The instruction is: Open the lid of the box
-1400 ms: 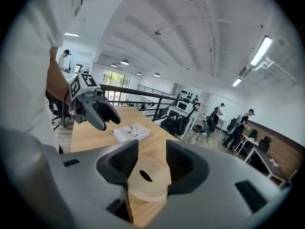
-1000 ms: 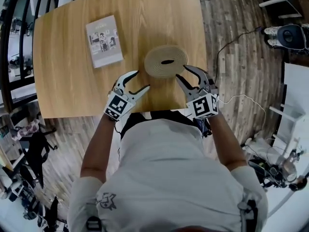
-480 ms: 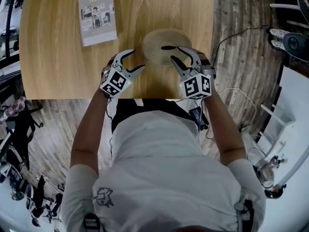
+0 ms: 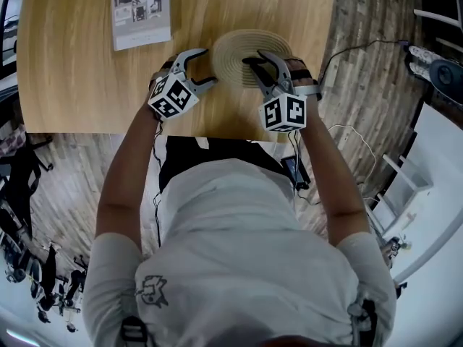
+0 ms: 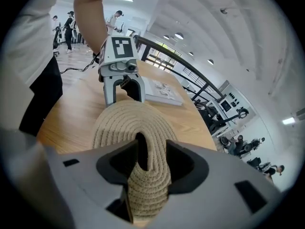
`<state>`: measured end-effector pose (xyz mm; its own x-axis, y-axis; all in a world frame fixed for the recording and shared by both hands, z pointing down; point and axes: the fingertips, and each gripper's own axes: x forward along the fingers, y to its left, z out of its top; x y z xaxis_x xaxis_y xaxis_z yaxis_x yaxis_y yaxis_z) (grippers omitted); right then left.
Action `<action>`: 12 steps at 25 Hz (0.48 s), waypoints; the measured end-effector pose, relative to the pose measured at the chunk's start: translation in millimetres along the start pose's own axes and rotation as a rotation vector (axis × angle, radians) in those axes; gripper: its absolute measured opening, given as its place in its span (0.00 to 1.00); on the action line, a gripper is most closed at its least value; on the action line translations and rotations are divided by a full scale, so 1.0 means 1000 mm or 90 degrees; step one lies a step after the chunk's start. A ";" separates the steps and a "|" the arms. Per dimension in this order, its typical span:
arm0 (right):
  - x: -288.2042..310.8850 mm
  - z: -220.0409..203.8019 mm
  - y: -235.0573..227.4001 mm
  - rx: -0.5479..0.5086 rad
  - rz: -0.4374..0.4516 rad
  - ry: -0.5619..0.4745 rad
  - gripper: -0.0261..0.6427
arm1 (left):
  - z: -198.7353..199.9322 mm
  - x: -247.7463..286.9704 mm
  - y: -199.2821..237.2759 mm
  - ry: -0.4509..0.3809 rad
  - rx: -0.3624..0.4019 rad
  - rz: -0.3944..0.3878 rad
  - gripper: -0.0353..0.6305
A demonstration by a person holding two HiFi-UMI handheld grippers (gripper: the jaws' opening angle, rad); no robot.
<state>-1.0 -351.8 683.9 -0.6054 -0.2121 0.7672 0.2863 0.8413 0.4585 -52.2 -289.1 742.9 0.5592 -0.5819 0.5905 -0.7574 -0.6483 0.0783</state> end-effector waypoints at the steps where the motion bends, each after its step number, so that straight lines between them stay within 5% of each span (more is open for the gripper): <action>1: 0.003 0.000 0.001 -0.011 -0.002 0.001 0.32 | 0.001 0.002 0.001 -0.002 0.000 -0.001 0.54; 12: 0.017 0.007 0.003 -0.101 -0.056 0.001 0.18 | 0.007 0.016 0.001 -0.005 -0.006 -0.019 0.54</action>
<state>-15.5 -349.3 695.8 -0.6317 -0.2822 0.7220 0.3459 0.7309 0.5883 -41.8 -302.9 747.0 0.5850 -0.5661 0.5808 -0.7432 -0.6609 0.1044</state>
